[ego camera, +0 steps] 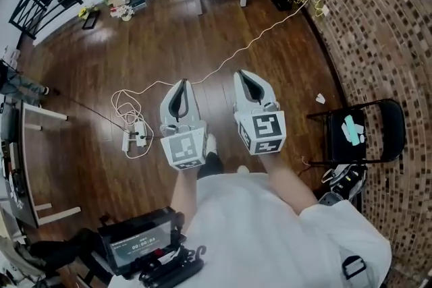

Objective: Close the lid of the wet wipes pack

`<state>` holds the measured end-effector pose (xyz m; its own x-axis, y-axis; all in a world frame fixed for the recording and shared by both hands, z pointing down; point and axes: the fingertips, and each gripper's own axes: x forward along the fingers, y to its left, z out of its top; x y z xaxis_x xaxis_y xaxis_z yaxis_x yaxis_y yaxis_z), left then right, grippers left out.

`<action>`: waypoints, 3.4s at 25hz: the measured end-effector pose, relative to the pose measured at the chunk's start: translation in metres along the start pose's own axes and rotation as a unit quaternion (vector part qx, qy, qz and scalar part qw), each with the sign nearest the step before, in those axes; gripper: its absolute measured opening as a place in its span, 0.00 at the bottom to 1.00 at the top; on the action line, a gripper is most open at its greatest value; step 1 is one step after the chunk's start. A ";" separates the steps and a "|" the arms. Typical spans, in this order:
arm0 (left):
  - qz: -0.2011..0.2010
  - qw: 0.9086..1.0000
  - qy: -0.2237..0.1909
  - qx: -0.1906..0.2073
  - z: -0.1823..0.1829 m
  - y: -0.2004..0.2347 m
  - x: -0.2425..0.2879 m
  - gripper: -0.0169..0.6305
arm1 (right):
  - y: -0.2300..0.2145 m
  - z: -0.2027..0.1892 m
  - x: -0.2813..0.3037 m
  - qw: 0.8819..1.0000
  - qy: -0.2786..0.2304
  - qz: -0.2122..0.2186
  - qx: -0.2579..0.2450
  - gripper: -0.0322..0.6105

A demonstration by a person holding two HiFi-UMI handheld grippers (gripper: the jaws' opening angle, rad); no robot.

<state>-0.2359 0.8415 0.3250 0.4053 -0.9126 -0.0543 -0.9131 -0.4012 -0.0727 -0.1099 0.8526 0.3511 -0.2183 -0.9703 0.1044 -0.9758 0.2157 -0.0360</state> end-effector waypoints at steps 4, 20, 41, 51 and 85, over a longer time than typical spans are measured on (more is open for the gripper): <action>-0.037 0.999 0.024 -0.004 -0.030 0.040 0.061 0.05 | -0.002 0.020 0.064 1.000 -0.013 -0.018 -0.016 0.03; -0.054 0.996 0.061 -0.036 -0.076 0.119 0.170 0.05 | 0.022 0.001 0.199 0.999 0.031 -0.011 -0.035 0.03; -0.052 0.998 0.020 -0.012 -0.041 0.033 0.463 0.05 | -0.226 0.036 0.390 1.000 -0.004 -0.001 0.010 0.03; -0.016 0.999 0.046 -0.020 -0.083 0.062 0.548 0.05 | -0.268 0.010 0.468 1.000 0.016 0.017 0.018 0.03; -0.009 0.994 0.081 -0.072 -0.152 0.199 1.083 0.05 | -0.451 0.056 1.014 0.994 0.043 0.098 -0.004 0.03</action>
<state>0.0146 -0.2383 0.4031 0.4204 -0.9008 0.1083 -0.9071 -0.4146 0.0724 0.1093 -0.2347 0.4173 -0.4051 -0.8961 0.1816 -0.9140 0.4017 -0.0565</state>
